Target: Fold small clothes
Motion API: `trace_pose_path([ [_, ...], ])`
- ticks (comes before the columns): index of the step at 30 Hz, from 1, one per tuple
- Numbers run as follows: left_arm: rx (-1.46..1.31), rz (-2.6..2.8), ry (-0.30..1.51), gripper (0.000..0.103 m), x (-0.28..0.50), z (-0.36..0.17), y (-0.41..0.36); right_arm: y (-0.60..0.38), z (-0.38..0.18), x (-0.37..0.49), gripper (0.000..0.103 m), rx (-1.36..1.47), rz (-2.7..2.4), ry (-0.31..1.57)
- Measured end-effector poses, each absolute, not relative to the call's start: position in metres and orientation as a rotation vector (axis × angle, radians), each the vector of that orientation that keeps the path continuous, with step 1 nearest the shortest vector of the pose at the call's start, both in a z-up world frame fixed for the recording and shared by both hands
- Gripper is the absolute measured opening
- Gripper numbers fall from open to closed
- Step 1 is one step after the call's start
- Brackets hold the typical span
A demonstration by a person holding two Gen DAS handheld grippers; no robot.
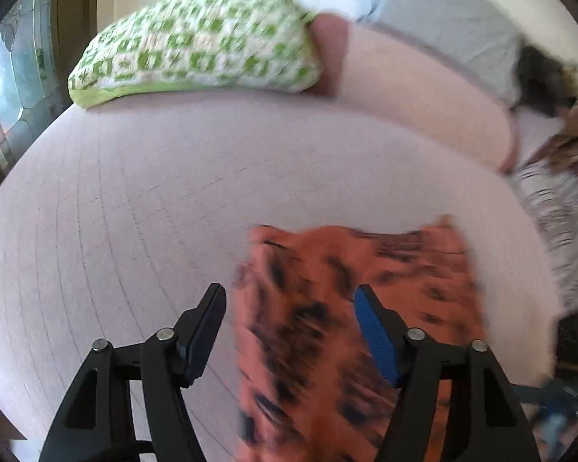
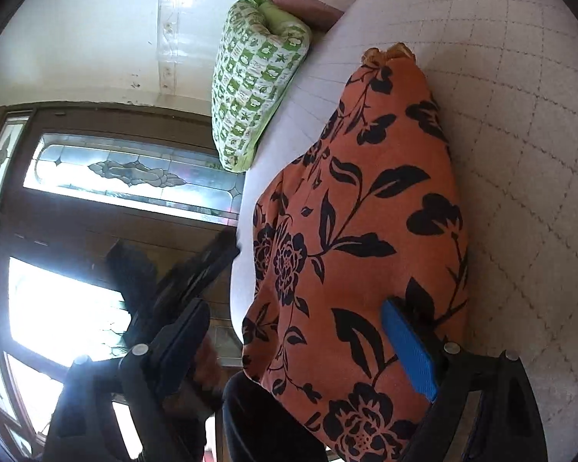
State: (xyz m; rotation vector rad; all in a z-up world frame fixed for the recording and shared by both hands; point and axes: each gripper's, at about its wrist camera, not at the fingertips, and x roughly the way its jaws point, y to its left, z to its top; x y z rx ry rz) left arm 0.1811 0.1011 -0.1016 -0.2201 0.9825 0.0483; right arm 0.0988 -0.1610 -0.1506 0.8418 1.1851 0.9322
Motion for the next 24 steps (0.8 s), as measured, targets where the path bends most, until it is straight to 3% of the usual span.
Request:
trace_pose_path([
  [1,-0.236,0.088,1.046,0.055,0.192,-0.118,0.112,-0.160,-0.151,0.099,0.092,0.842,0.935,1.182],
  [4,-0.379,0.062,1.083,0.058,0.196,-0.142,0.136,-0.159,-0.146,0.099,0.092,0.829,0.946,1.176],
  [9,-0.282,0.089,1.019,0.058,0.179,-0.116,0.125,-0.158,-0.132,0.105,0.092,0.790,0.941,1.205],
  [13,-0.223,0.058,0.928,0.057,0.144,-0.082,0.106,-0.169,-0.109,0.113,0.092,0.811,0.949,1.108],
  [17,-0.177,-0.032,0.896,0.058,0.120,-0.071,0.072,-0.196,-0.132,0.122,0.092,0.828,0.780,1.144],
  [24,-0.106,-0.036,1.001,0.059,0.134,-0.122,0.046,-0.193,-0.161,0.166,0.092,0.830,0.650,1.172],
])
